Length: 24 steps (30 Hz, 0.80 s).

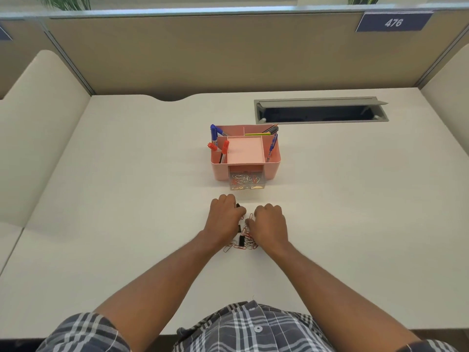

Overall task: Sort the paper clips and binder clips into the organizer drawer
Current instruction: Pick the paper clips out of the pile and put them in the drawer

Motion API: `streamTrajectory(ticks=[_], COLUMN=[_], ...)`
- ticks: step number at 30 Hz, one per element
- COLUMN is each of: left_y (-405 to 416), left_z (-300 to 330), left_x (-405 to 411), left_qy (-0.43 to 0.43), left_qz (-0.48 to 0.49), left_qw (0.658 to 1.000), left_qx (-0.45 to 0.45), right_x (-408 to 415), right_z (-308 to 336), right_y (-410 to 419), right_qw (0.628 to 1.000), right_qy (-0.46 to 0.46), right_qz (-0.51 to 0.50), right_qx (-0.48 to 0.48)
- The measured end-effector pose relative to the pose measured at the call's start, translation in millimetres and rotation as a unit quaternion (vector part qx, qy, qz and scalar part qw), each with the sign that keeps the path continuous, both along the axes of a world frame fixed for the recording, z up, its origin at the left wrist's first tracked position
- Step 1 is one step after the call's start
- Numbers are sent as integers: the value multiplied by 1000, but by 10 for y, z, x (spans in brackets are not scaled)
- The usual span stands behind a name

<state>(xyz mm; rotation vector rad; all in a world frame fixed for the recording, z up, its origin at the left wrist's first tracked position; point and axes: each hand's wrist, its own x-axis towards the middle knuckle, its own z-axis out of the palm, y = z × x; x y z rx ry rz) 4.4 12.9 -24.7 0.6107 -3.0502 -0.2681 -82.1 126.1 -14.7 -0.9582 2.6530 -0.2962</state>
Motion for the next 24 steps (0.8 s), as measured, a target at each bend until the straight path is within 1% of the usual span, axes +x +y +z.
streamTrajectory(ticks=[8,11,14,17,20,22,24], left_y=[0,5,23,26,9,-15,-59], left_z=[18,-4,-36,17,141,211,289], left_x=[-27,-6,29,27,24,13,-22], left_qy=[-62,-55,-10,58,133,186,226], left_qz=[17,21,34,56,78,94,108], left_qw=[998,998,999,992,971,952,941], left_qx=[-25,-15,15,95,182,223,226], right_x=[-10,-34,-79,-111,-149,-186,-229], right_z=[-29,-24,-26,-40,-11,54,165], right_y=[-57,-53,-37,-5,16,25,18], right_qw=[999,998,998,997,996,992,977], right_qy=[1,-7,-10,-17,-46,-59,-54], right_qz=[32,49,61,72,72,58,40], right_qx=[24,27,24,8,-23,-92,-202])
